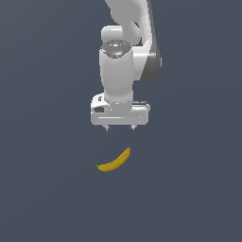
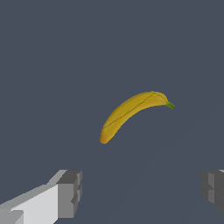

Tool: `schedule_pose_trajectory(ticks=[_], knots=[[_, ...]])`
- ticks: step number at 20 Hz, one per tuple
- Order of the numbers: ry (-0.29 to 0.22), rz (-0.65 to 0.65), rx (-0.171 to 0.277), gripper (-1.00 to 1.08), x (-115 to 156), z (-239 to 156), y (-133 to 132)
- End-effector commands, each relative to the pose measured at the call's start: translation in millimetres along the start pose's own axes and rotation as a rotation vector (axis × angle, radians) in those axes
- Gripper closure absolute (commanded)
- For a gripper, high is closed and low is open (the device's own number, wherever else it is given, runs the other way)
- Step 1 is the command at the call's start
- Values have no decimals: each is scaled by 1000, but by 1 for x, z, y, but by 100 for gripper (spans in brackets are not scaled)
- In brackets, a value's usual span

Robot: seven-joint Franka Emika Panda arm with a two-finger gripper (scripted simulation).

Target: Pick up the object and move it to a goal position.

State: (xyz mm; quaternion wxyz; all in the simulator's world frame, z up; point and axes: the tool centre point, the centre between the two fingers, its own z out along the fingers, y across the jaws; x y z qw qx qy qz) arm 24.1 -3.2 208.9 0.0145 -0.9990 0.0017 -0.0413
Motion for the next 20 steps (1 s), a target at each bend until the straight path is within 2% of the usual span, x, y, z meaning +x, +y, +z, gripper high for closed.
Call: schedule_pose_trajectory(ticks=[1, 12, 20], knots=[[0, 0, 0, -92, 0, 0, 0], [6, -74, 2, -92, -2, -6, -33], [4, -48, 3, -92, 0, -3, -31]])
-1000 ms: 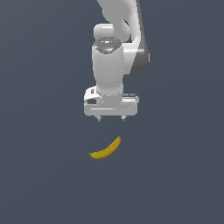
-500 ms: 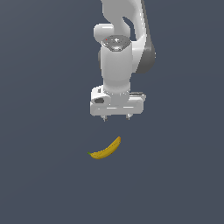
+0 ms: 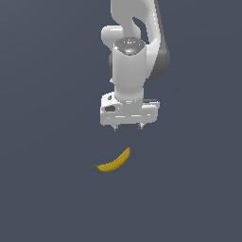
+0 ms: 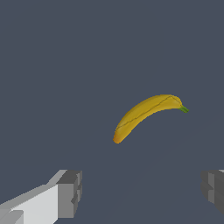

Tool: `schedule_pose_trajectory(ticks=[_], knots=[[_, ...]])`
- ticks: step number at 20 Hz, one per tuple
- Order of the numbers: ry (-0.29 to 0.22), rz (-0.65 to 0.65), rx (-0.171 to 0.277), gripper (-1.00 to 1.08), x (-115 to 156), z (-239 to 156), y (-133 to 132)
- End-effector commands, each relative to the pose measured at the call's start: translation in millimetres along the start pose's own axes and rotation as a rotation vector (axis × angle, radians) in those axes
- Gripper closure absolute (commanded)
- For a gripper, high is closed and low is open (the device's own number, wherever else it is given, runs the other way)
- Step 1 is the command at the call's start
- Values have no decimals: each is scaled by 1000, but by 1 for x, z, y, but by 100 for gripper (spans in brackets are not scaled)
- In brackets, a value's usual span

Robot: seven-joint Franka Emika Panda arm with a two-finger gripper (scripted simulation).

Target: Pick up the object and move it to a goal position.

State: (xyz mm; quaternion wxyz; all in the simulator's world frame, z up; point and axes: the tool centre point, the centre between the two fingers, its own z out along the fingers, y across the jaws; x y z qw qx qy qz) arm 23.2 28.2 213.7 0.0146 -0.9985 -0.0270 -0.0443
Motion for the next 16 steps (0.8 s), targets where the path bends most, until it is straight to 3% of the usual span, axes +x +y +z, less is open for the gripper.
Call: schedule_pose_trajectory(ticks=[1, 9, 16], knots=[[-2, 19, 1, -92, 1, 2, 1], [-13, 147, 2, -92, 8, 17, 7], [-28, 335, 0, -92, 18, 40, 17]])
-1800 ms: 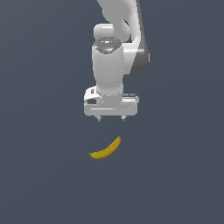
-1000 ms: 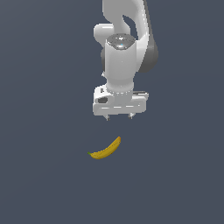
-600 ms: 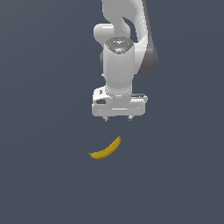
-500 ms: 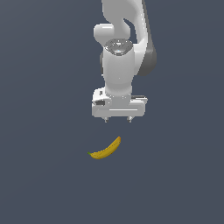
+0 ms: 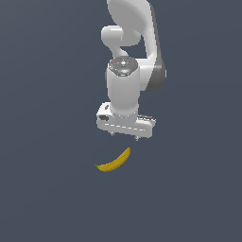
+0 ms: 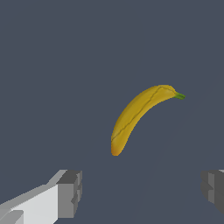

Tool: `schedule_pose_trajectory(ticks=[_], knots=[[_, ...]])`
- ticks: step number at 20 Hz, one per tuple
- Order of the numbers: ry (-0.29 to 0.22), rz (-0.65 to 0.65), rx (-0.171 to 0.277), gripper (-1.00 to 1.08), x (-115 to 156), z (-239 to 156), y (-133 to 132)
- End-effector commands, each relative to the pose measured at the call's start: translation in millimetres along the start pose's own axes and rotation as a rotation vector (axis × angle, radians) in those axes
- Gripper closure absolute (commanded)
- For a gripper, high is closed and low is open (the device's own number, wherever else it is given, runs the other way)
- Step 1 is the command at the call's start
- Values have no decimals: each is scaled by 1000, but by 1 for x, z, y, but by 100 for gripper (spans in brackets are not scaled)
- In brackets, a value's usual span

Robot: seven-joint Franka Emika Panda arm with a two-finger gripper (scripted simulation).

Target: Pick up the object and move it to a goal position.

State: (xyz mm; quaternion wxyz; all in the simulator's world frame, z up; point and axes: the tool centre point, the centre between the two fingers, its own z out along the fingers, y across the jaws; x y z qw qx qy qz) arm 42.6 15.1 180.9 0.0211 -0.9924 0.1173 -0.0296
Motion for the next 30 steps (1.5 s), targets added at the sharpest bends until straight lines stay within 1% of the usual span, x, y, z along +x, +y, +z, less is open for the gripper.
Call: schedule_pose_trajectory(ticks=[1, 10, 20, 25, 30], knots=[[-6, 75, -2, -92, 5, 9, 3], [-22, 344, -16, -92, 21, 43, 14], [-31, 634, -42, -92, 35, 81, 26], [-31, 747, -54, -92, 40, 96, 31], [-30, 823, -63, -92, 43, 107, 35]])
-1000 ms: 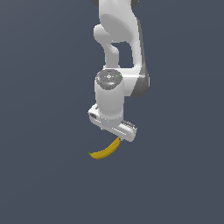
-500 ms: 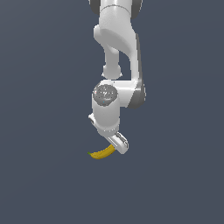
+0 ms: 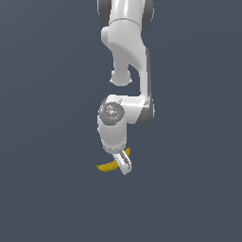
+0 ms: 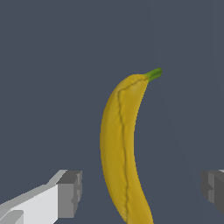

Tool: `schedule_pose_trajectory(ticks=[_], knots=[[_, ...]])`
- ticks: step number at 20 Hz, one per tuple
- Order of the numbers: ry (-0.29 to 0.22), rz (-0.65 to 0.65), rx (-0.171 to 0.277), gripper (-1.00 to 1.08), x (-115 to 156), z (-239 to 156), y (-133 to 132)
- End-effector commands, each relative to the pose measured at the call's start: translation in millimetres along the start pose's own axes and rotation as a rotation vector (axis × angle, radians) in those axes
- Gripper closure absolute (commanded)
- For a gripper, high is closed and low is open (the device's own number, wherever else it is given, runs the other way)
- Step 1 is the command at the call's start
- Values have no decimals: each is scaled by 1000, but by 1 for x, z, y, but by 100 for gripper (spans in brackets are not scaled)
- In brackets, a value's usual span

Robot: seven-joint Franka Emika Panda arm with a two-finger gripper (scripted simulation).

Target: Pick up the object and move it to a goal position.

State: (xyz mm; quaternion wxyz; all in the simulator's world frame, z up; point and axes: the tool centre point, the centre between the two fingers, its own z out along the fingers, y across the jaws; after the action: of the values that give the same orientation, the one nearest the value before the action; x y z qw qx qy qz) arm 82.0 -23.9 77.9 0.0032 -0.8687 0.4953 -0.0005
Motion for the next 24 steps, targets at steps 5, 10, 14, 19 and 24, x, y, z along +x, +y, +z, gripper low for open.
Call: schedule_pose_trajectory(ticks=[5, 10, 14, 19, 24], knots=[[2, 62, -5, -92, 4, 8, 0], [2, 64, -6, -92, 4, 9, 0], [2, 65, -6, -92, 4, 19, 0], [2, 68, -6, -92, 4, 45, 1], [2, 69, -6, -92, 4, 60, 1]])
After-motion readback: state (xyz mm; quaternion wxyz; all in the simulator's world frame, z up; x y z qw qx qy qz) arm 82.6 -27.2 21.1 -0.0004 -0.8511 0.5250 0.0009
